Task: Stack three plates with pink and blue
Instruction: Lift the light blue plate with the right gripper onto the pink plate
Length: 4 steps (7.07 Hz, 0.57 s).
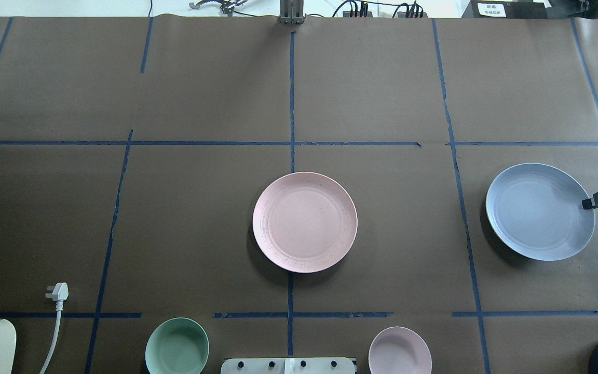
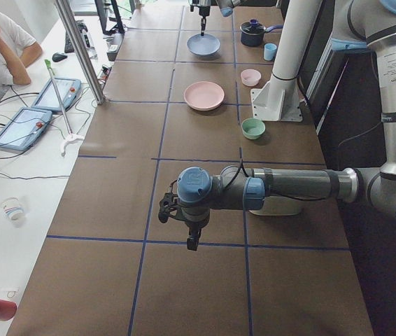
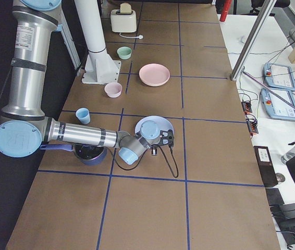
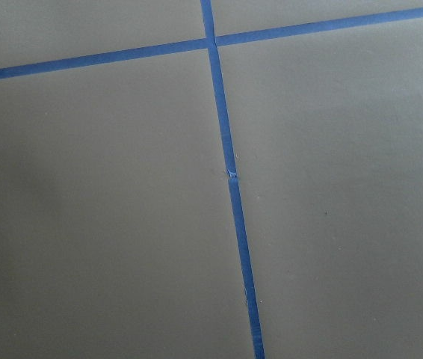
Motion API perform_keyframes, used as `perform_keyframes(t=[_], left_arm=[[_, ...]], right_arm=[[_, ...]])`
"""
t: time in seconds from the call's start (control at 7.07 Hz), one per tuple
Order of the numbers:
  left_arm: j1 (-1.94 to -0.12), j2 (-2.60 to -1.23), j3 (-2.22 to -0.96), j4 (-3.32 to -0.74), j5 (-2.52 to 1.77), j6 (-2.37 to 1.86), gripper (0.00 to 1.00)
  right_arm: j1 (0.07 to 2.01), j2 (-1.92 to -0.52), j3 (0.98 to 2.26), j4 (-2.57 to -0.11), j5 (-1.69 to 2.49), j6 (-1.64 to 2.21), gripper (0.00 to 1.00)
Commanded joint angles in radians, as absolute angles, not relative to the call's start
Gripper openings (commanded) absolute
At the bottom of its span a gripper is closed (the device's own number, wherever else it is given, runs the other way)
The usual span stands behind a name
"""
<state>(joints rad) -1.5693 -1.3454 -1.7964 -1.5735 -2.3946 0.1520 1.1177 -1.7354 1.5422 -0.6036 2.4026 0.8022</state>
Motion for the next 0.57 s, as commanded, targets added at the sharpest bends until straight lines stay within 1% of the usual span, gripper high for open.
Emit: perform_keyframes(t=[0.0, 0.28, 0.42], left_arm=[[-1.569, -1.345, -1.796, -1.574, -2.395, 0.152, 1.00], [-1.569, -1.345, -1.795, -1.574, -2.407, 0.150, 1.00], [-1.569, -1.347, -1.796, -1.574, -2.407, 0.150, 1.00]], right_arm=[[1.071, -1.662, 1.653, -0.607, 2.442, 1.026, 0.00], [0.933, -1.544, 1.709, -0.609, 2.415, 1.252, 0.00], [0.839, -1.523, 1.750, -0.612, 2.320, 1.347, 0.00]])
